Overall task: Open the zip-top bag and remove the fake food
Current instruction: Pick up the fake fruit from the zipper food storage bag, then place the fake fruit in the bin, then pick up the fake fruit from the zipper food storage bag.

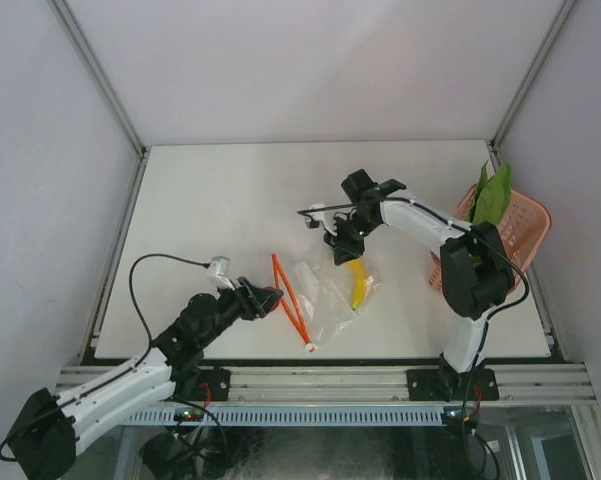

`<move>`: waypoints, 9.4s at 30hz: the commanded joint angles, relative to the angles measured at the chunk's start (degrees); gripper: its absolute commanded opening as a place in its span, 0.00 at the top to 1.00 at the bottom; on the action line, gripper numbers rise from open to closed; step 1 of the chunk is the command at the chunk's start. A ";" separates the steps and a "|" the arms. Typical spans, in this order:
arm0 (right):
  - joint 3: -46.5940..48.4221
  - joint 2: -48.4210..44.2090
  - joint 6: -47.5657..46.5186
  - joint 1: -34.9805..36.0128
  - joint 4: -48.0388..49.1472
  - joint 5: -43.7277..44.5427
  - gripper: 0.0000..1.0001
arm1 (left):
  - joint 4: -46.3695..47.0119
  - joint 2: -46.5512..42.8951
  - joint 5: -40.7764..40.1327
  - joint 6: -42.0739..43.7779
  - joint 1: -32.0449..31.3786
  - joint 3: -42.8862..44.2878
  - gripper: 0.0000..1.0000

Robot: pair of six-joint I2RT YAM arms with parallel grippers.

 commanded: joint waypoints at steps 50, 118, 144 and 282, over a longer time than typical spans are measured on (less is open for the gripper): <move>-25.99 -34.40 36.03 -0.74 51.88 -33.56 0.34 | 59.21 34.16 12.21 -37.77 -0.50 15.59 0.76; -20.74 -37.12 24.25 -7.04 35.79 -34.24 0.84 | 45.97 24.09 8.29 -24.64 -1.87 6.28 0.00; -20.44 -47.83 18.23 -29.31 25.26 -22.56 0.87 | 10.26 -9.00 2.99 -6.99 2.14 2.86 0.00; 0.46 5.08 -42.40 -4.01 4.07 2.94 0.72 | 11.97 32.26 9.86 15.98 4.40 14.19 0.65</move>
